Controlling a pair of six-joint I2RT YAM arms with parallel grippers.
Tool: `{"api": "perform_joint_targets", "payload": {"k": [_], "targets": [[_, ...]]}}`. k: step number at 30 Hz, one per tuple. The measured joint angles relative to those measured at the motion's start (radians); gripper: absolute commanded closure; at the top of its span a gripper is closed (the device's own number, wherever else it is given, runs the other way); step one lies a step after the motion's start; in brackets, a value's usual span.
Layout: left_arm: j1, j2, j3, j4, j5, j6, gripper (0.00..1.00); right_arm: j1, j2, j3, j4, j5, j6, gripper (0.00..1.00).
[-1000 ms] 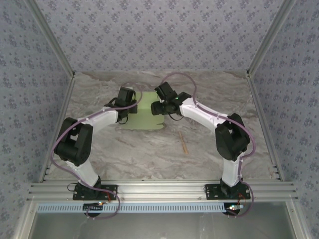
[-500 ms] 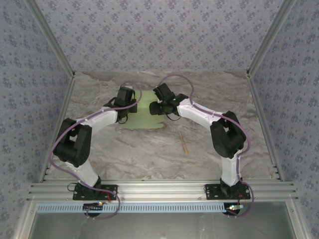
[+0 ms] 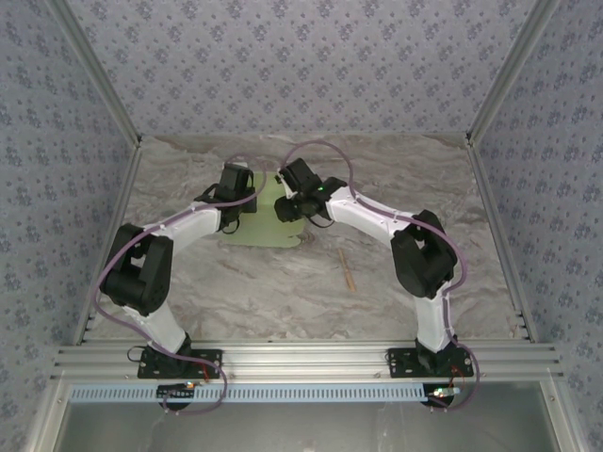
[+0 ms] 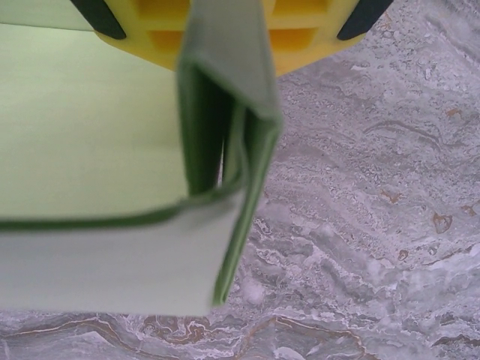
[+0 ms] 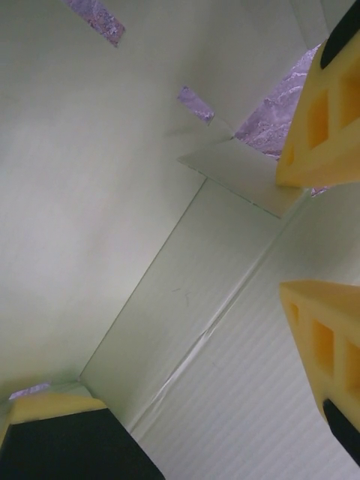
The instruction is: Fold the paper box
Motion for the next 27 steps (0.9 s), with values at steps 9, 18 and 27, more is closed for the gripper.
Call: {"api": "perform_joint_targets", "payload": {"k": [9, 18, 27], "targets": [[-0.002, 0.0, 0.0, 0.003, 0.022, 0.0, 1.0, -0.019, -0.216, -0.123, -0.017, -0.082, -0.128, 0.46], [-0.002, -0.012, -0.008, 0.002, 0.058, -0.008, 1.0, -0.324, -0.431, -0.298, 0.06, -0.286, -0.207, 0.5], [-0.002, -0.049, -0.008, -0.001, 0.11, -0.027, 1.0, -0.458, -0.227, -0.328, 0.148, -0.526, -0.249, 0.56]]}}
